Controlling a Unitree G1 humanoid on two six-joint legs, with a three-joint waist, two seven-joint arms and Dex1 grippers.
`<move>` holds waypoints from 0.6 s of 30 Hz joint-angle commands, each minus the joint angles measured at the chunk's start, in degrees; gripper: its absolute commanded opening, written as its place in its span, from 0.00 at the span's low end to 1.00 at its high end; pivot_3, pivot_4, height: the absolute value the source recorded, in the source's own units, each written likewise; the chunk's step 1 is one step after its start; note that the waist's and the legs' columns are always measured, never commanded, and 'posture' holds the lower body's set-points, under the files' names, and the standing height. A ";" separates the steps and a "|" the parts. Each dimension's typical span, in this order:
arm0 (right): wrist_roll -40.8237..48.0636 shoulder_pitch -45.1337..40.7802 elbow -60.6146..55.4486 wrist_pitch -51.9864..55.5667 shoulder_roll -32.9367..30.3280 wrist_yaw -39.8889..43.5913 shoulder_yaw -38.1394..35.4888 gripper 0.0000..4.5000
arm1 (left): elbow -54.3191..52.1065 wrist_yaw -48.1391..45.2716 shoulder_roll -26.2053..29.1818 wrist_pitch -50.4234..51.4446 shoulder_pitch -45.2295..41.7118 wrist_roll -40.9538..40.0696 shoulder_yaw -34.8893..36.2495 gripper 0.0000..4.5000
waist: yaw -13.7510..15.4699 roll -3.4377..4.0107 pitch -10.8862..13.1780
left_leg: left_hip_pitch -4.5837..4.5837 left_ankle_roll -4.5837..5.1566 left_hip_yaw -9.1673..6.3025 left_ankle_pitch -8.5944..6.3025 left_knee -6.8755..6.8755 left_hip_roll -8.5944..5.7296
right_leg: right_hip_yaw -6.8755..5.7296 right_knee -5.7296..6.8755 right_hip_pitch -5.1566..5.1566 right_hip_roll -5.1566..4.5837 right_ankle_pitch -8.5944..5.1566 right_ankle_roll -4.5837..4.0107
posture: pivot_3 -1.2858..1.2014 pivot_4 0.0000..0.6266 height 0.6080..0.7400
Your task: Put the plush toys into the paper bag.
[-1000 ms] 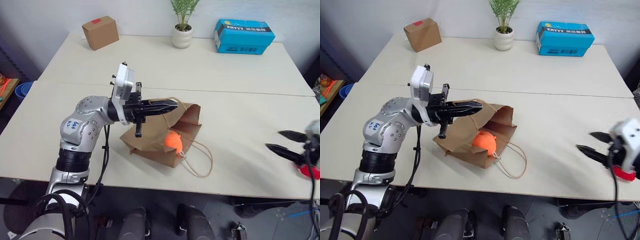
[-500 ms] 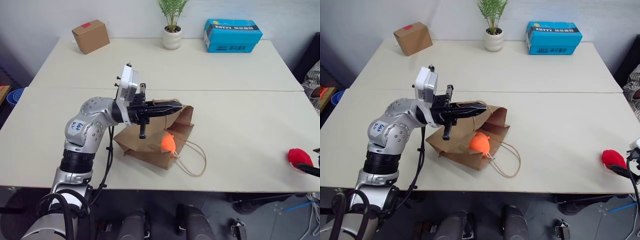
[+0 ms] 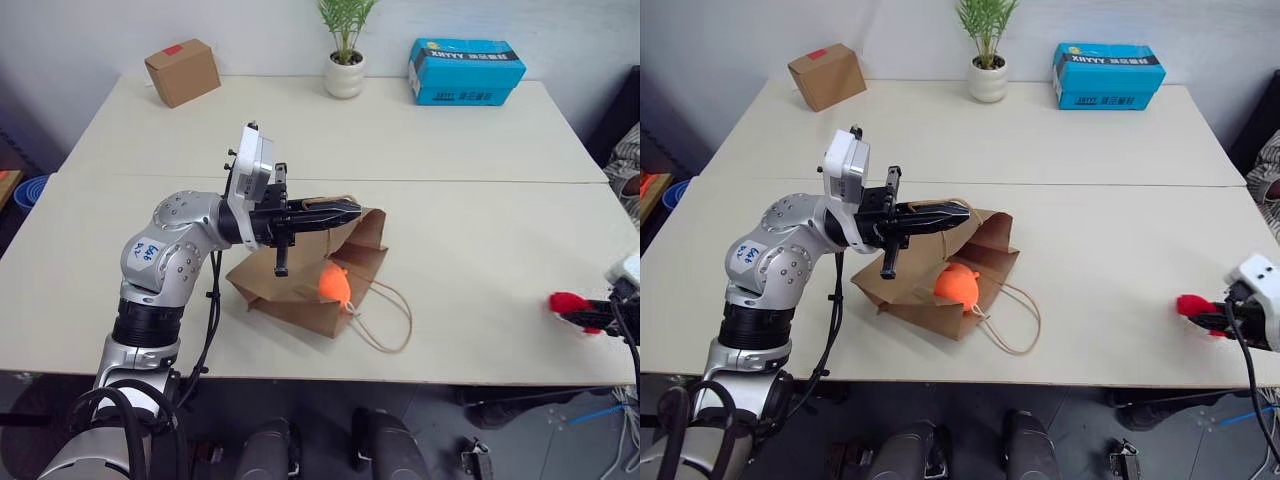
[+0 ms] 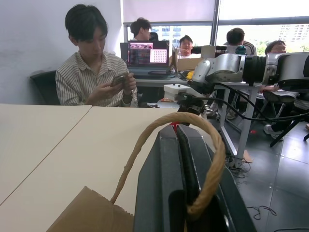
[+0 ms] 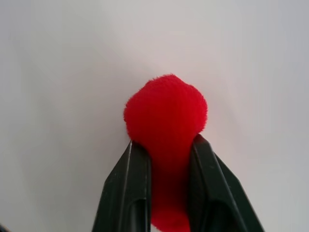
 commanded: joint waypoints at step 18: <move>-0.01 -32.31 -17.87 11.00 37.16 -29.91 31.46 0.06 | 1.99 -6.60 0.89 0.66 -3.64 -1.25 0.06 0.00 | 1.16 -0.15 -0.01 | -1.23 0.15 -0.07 -0.06 0.55 -0.21 | -0.70 0.50 -1.04 0.09 0.00 -0.02 | 0.52 0.24 1.00</move>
